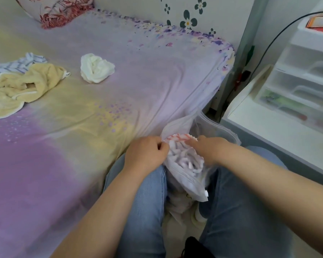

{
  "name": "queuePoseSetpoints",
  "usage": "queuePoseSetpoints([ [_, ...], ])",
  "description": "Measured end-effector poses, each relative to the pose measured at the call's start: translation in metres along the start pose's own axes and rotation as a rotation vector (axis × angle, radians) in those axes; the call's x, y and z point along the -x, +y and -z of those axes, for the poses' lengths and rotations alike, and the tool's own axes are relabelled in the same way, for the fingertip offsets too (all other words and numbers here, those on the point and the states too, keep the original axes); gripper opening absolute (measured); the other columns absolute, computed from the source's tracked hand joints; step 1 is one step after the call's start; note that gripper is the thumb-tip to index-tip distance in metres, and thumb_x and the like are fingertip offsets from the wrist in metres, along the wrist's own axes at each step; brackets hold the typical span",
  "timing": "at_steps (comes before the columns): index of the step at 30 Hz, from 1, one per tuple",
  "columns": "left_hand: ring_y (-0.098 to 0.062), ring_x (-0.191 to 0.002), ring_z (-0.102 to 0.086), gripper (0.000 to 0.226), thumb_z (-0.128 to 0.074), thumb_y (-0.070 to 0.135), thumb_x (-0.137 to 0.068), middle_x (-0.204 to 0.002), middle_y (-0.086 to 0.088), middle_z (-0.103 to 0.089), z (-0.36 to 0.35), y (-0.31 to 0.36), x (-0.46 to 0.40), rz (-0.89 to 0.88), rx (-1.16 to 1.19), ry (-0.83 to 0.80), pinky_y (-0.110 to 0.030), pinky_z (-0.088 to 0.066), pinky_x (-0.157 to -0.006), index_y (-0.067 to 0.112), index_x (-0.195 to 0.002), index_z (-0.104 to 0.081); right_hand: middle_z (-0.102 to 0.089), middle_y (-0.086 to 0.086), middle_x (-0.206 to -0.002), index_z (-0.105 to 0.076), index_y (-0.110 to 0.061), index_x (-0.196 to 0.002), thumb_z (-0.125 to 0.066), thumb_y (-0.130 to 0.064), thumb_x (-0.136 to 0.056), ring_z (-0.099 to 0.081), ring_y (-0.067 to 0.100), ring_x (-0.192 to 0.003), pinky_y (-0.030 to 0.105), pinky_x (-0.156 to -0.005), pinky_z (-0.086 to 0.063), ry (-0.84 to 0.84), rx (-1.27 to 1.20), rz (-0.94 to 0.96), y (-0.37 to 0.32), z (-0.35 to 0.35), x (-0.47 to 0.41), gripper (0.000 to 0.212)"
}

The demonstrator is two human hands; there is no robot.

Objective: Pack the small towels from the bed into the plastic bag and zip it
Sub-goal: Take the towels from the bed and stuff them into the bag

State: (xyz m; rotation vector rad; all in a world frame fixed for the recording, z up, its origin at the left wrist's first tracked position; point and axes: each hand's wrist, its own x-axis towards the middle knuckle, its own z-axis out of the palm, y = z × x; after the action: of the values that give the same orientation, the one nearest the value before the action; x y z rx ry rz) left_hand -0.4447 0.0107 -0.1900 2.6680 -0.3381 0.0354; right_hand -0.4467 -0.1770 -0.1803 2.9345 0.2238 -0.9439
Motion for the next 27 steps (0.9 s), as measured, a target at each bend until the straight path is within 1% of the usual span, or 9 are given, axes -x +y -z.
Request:
queuePoseSetpoints([
  [3,-0.025,-0.058,-0.051,0.034,-0.048,0.031,-0.086,-0.058,-0.010,-0.055,0.000,-0.002,0.002,-0.018,-0.002,0.015,-0.035,-0.036,-0.050,0.006,-0.063,-0.051,-0.063,0.002,-0.108,-0.052,-0.022,-0.120,-0.060,-0.030,-0.087,-0.062,0.017,-0.086,0.037,-0.080,-0.054,-0.153,-0.090,0.134,-0.006,0.015,-0.010,0.035],
  [6,-0.028,-0.058,-0.049,0.034,-0.049,0.028,-0.085,-0.052,-0.008,-0.048,0.001,0.000,0.002,-0.020,0.029,0.026,-0.037,-0.037,-0.051,0.008,-0.057,-0.046,-0.058,0.005,-0.128,-0.048,-0.016,-0.133,-0.065,-0.036,-0.083,-0.059,0.023,-0.110,0.037,-0.096,-0.048,-0.381,-0.035,0.150,-0.024,0.007,-0.041,0.056],
  [10,-0.023,-0.053,-0.037,0.040,-0.051,0.022,-0.085,-0.046,-0.003,-0.035,0.002,-0.004,-0.001,0.012,0.095,0.055,-0.034,-0.029,-0.050,0.013,-0.051,-0.031,-0.055,0.017,-0.134,-0.048,-0.004,-0.137,-0.063,-0.027,-0.090,-0.062,0.032,-0.111,0.042,-0.096,-0.051,-0.605,0.040,-0.035,-0.040,0.005,-0.070,0.055],
  [12,-0.022,-0.052,-0.035,0.041,-0.051,0.021,-0.085,-0.046,-0.003,-0.033,0.002,-0.009,0.000,0.012,0.115,0.052,-0.034,-0.029,-0.050,0.013,-0.051,-0.032,-0.057,0.015,-0.132,-0.049,-0.002,-0.134,-0.054,-0.013,-0.095,-0.059,0.031,-0.117,0.043,-0.103,-0.046,-0.512,0.062,-0.015,-0.049,0.007,-0.073,0.041],
  [15,-0.023,-0.051,-0.033,0.041,-0.051,0.021,-0.086,-0.045,-0.002,-0.032,0.003,-0.012,0.004,0.000,0.120,0.043,-0.034,-0.029,-0.049,0.013,-0.051,-0.032,-0.051,-0.004,-0.127,-0.051,-0.021,-0.131,-0.045,-0.030,-0.097,-0.047,0.024,-0.124,0.044,-0.105,-0.039,-0.259,0.152,0.016,-0.053,-0.011,-0.081,0.036],
  [18,-0.023,-0.052,-0.033,0.042,-0.051,0.022,-0.086,-0.046,-0.003,-0.032,0.004,-0.013,0.004,0.008,0.101,0.036,-0.033,-0.027,-0.050,0.013,-0.050,-0.031,-0.053,0.011,-0.134,-0.052,-0.016,-0.133,-0.041,-0.035,-0.099,-0.050,0.034,-0.122,0.047,-0.100,-0.042,-0.123,0.022,0.084,-0.039,-0.036,-0.087,0.041],
  [22,-0.019,-0.052,-0.033,0.037,-0.050,0.025,-0.085,-0.051,-0.004,-0.036,0.003,-0.013,0.004,-0.011,0.057,0.001,-0.032,-0.024,-0.049,0.013,-0.054,-0.033,-0.038,0.004,-0.149,-0.030,-0.019,-0.149,-0.046,-0.030,-0.100,-0.043,0.028,-0.131,0.038,-0.108,-0.034,-0.311,0.098,0.133,-0.036,-0.030,-0.079,0.053],
  [25,-0.018,-0.052,-0.031,0.036,-0.051,0.026,-0.082,-0.052,-0.005,-0.035,0.006,-0.012,0.004,0.004,0.053,-0.035,-0.032,-0.023,-0.049,0.013,-0.054,-0.032,-0.040,0.017,-0.147,-0.003,-0.032,-0.153,-0.068,-0.029,-0.088,-0.062,0.032,-0.110,0.040,-0.092,-0.051,-0.679,-0.076,0.089,-0.029,-0.003,-0.079,0.092],
  [27,-0.018,-0.053,-0.032,0.035,-0.051,0.029,-0.080,-0.053,-0.006,-0.036,0.008,-0.012,0.003,0.002,0.043,-0.064,-0.032,-0.025,-0.049,0.014,-0.055,-0.033,-0.030,0.021,-0.152,0.009,-0.042,-0.149,-0.072,-0.035,-0.083,-0.063,0.037,-0.108,0.040,-0.081,-0.056,-0.656,-0.154,0.098,-0.020,0.016,-0.071,0.105],
])
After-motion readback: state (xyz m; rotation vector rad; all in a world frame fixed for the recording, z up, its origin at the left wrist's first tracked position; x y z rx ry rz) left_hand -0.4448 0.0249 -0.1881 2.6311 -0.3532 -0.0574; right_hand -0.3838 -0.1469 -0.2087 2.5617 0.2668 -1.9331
